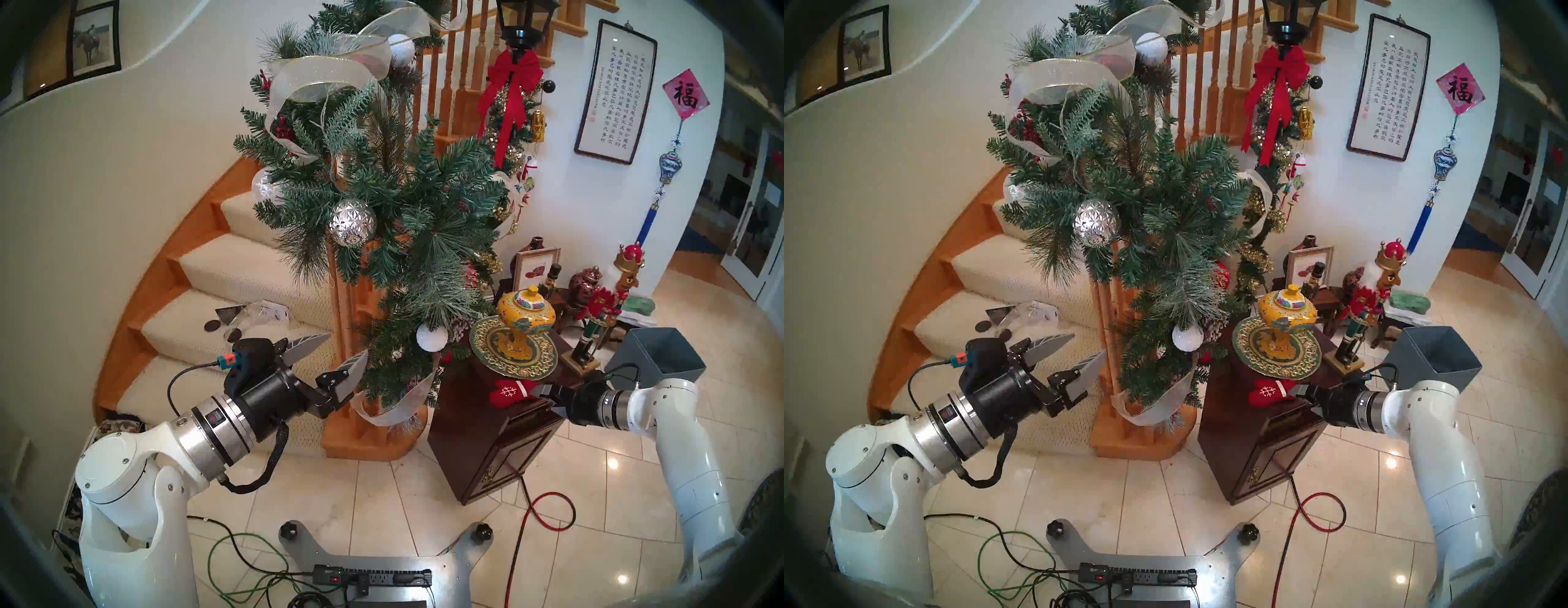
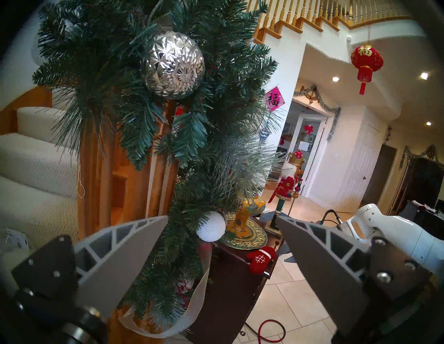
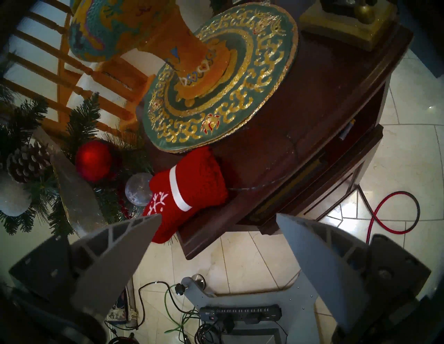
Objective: Hang the ornament onto the Christmas-tree-style decoration
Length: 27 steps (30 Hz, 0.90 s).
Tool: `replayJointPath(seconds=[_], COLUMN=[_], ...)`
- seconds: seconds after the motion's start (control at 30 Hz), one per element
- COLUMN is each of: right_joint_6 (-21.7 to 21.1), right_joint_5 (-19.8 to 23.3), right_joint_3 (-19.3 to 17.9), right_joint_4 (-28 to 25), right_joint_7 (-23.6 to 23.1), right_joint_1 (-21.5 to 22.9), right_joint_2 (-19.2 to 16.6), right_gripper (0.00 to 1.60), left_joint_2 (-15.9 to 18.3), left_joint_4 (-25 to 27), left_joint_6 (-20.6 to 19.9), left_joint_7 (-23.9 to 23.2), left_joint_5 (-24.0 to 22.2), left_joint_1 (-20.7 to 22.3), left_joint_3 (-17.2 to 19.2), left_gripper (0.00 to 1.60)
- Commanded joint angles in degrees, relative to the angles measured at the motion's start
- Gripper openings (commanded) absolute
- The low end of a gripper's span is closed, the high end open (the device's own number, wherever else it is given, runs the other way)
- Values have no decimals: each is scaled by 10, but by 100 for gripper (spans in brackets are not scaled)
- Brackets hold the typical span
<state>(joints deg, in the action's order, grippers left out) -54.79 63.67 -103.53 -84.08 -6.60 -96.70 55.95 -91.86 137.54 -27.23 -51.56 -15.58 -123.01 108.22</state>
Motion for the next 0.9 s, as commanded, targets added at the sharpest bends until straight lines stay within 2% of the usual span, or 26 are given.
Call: replayJointPath(seconds=[0.0,0.43,0.6,0.87], right_joint_6=[-2,1,1,3], right_joint_5=[4,3,3,2], right_joint_3=[-7,-3,-2,2], right_joint_4=[-1,2,4,12], right_joint_7=[-3,-2,-1,-2], right_joint_1=[9,12,13,19], right_joint_2=[-5,-4,-4,-5], right_gripper=[160,160,151,148], left_joint_2=[0,0,0,0], left_joint_4=[3,3,3,3], left_joint_6=[0,0,0,0], left_joint_7=[0,0,0,0], left_joint_5=[0,0,0,0], left_joint_1=[0,0,0,0], left_joint_3=[0,0,0,0], left_gripper=[160,160,160,160])
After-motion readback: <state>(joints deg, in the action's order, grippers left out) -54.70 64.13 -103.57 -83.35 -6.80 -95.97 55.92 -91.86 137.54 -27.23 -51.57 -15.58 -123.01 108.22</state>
